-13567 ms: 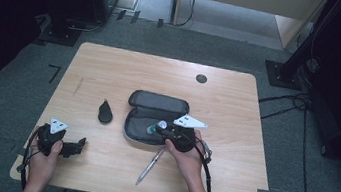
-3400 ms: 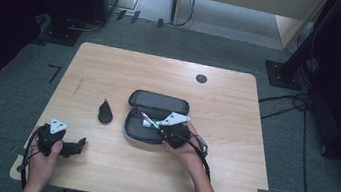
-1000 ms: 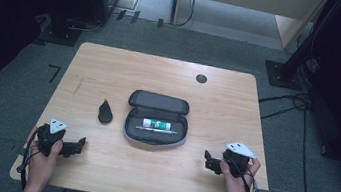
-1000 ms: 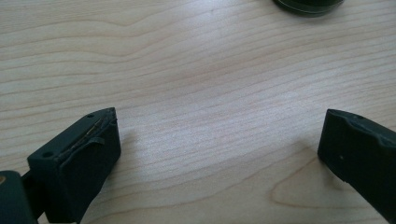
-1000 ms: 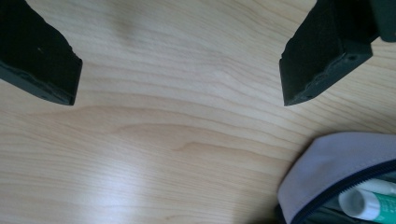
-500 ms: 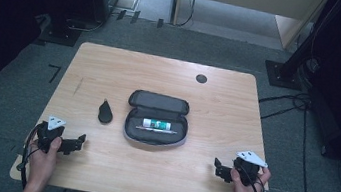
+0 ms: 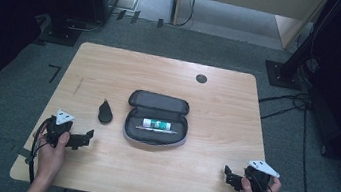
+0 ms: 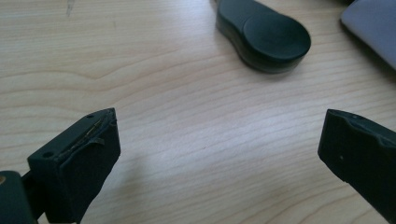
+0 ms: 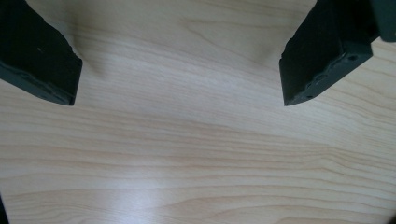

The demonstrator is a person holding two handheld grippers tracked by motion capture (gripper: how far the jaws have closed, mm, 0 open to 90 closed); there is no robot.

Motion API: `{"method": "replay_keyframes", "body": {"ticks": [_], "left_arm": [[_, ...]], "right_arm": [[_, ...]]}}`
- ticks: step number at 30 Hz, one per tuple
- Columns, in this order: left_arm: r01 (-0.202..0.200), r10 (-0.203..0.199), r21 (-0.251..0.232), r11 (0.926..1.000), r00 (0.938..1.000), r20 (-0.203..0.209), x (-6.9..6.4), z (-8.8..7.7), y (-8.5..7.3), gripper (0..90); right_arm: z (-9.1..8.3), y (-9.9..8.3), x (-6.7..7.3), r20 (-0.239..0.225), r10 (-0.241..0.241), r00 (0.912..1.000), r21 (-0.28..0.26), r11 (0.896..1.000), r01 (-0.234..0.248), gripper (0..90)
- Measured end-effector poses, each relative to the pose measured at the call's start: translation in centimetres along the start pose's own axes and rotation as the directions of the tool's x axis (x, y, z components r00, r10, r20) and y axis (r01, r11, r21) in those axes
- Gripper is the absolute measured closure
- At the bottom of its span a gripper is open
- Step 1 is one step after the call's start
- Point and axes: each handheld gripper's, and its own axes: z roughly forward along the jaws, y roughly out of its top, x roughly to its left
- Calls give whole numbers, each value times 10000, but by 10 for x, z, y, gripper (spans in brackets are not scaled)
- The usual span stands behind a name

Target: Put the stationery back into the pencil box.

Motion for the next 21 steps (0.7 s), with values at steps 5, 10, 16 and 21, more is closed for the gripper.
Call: {"method": "replay_keyframes", "body": {"ticks": [5, 10, 16, 21], "left_arm": [[0, 1, -70, 10000, 9999, 151, -5, 2, 10, 0], [-169, 171, -50, 9998, 9992, 354, -10, 10, 17, 0], [-208, 213, -107, 9997, 9986, 488, -20, 20, 29, 0], [-47, 47, -22, 10000, 9998, 169, -28, 34, 38, 27]], "right_arm": [[-5, -6, -10, 171, -7, 9999, 93, 10000, 6, 0], [-8, -11, -16, 360, -72, 9993, 118, 9999, 68, 0], [-9, -12, -17, 306, -189, 9994, 164, 9997, 184, 0], [-8, -12, -17, 291, -208, 9994, 156, 9997, 203, 0]]}}
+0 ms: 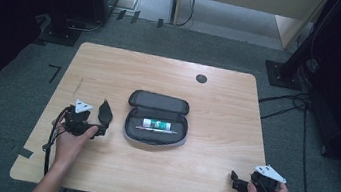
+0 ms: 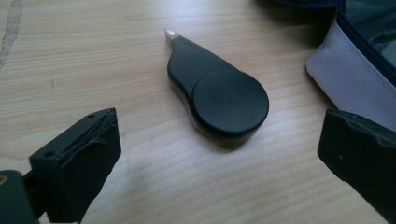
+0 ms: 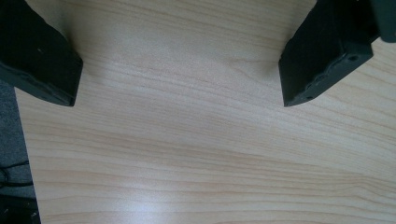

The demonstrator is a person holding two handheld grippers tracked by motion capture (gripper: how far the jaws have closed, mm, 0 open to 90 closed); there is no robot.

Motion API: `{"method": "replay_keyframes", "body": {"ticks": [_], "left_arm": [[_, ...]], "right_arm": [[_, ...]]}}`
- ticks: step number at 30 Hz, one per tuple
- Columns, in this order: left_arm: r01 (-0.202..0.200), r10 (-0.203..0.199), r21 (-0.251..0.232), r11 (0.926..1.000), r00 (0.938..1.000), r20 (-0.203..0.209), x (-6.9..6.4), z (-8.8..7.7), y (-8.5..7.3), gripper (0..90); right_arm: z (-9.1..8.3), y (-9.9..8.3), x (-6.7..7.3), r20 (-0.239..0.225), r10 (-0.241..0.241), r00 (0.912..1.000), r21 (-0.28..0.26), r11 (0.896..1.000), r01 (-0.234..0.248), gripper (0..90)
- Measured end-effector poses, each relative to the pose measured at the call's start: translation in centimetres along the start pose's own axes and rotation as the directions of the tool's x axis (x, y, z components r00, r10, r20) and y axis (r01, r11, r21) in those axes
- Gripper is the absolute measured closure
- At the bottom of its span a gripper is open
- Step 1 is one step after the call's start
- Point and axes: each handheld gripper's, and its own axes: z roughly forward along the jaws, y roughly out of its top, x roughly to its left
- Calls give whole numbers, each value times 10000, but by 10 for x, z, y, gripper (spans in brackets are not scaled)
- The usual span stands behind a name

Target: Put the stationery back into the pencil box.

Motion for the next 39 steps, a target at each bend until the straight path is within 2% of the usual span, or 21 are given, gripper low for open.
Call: {"method": "replay_keyframes", "body": {"ticks": [5, 11, 13, 17, 24, 29, 34, 39], "left_arm": [[74, -69, 157, 9998, 9995, -319, -3, 10, 7, 59], [159, -142, 386, 9991, 9990, -428, -6, 21, 8, 84], [181, -154, 420, 9990, 9978, -640, -7, 23, 7, 125], [100, -52, 639, 9979, 9972, -744, -8, 26, 6, 168], [104, -63, 404, 9991, 9948, -1016, -7, 24, 2, 316], [127, -97, 283, 9995, 9945, -1046, -3, 22, 0, 415], [38, -11, 282, 9996, 9954, -962, 0, 21, -1, 417], [140, -121, 225, 9996, 9966, -820, 2, 19, -2, 418]], "right_arm": [[0, 0, 0, 11, 8, 10000, 0, 10000, -8, 0], [0, 0, 0, 9, -6, 10000, -6, 10000, 6, 0], [0, 0, 0, 7, -5, 10000, -5, 10000, 5, 0], [0, 0, 0, 9, 1, 10000, -4, 10000, -1, 0], [0, 0, 0, -2, -16, 10000, -12, 10000, 16, 0], [0, 0, 0, 4, 2, 10000, 0, 10000, -2, 0], [0, 0, 0, -3, -17, 10000, -13, 10000, 17, 0], [0, 0, 0, 7, 6, 10000, 1, 10000, -6, 0]]}}
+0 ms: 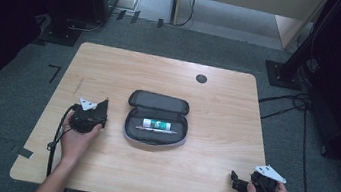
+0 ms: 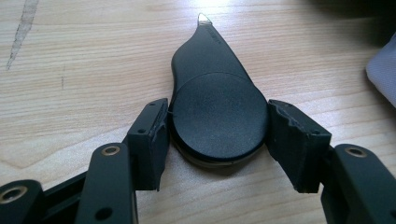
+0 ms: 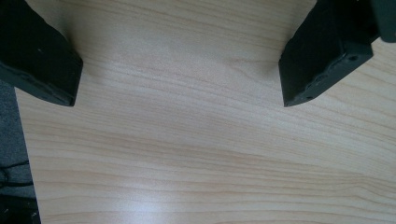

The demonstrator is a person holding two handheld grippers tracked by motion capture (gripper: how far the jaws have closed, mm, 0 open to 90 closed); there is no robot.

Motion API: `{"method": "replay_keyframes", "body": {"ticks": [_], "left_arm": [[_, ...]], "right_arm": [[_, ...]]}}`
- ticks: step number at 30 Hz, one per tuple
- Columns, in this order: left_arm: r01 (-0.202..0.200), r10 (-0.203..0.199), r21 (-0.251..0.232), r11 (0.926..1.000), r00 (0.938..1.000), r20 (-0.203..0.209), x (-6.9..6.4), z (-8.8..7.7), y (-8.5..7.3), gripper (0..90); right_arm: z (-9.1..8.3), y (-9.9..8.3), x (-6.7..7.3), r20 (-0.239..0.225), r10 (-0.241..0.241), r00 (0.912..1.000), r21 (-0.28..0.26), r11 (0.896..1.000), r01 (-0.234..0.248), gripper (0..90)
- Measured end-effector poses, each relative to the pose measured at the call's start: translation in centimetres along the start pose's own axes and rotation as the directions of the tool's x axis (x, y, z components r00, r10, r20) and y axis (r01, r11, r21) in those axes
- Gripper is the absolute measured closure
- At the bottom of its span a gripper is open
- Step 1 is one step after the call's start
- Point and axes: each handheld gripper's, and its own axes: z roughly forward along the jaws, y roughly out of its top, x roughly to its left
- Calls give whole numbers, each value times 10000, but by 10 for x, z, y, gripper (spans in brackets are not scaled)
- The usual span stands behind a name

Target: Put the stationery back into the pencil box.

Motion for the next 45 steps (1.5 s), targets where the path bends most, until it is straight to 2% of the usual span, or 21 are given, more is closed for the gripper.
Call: {"method": "replay_keyframes", "body": {"ticks": [15, 24, 35, 45], "left_arm": [[77, -55, -430, 9990, 9987, 507, 0, -16, 7, 419], [-23, 98, -843, 9964, 9960, 883, -8, -30, 19, 419], [-109, 239, -1053, 9944, 9921, 1233, -18, -38, 25, 419], [-206, 440, -1485, 9887, 9867, 1565, -31, -52, 34, 419]], "right_arm": [[0, 0, 0, -11, -16, 10000, -8, 10000, 16, 0], [0, 0, 0, -2, -4, 10000, -3, 10000, 4, 0], [0, 0, 0, -6, 0, 10000, 1, 10000, 0, 0], [0, 0, 0, -6, -4, 10000, 0, 10000, 4, 0]]}}
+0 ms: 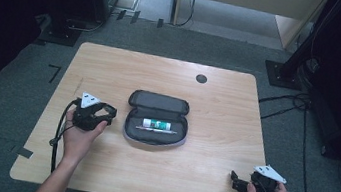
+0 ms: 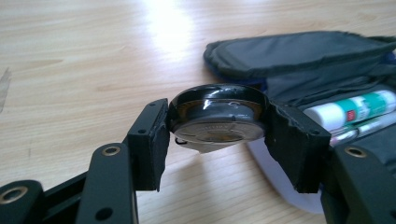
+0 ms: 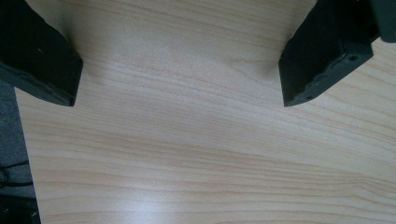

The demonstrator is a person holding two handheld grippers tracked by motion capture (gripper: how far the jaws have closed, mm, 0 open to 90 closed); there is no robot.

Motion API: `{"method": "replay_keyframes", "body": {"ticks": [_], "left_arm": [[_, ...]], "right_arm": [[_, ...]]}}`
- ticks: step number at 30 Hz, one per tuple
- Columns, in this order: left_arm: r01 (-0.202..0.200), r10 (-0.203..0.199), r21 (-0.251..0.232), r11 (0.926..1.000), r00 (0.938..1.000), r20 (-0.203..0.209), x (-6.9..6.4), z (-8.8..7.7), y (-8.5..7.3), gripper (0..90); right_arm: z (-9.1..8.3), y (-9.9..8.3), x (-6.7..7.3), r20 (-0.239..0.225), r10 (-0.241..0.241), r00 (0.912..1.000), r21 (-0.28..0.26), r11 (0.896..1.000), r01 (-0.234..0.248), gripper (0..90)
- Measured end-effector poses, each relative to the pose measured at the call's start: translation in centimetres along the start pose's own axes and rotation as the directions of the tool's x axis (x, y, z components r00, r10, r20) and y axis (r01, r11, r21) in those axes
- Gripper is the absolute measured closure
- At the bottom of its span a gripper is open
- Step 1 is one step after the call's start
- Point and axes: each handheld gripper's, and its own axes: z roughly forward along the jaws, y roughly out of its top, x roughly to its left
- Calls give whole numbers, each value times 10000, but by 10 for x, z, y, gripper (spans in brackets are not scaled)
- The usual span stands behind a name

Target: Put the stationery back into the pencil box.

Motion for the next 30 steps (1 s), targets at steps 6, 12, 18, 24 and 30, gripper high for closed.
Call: {"method": "replay_keyframes", "body": {"ticks": [6, 12, 18, 24, 30], "left_arm": [[-127, 133, -190, 9997, 9994, 307, -13, -3, 9, 419], [-287, 301, -256, 9993, 9978, 583, -26, -1, 14, 419], [-438, 457, -276, 9987, 9963, 731, -37, 2, 18, 420], [-493, 521, -451, 9978, 9966, 631, -41, 1, 22, 419], [-522, 556, -662, 9964, 9972, 504, -41, -7, 27, 419]], "right_arm": [[0, 0, 0, 0, -2, 10000, -1, 10000, 2, 0], [0, 0, 0, 1, -7, 10000, 1, 10000, 7, 0], [0, 0, 0, 0, -9, 10000, 1, 10000, 9, 0], [0, 0, 0, 4, -4, 10000, 1, 10000, 4, 0], [0, 0, 0, 2, -5, 10000, 2, 10000, 5, 0]]}}
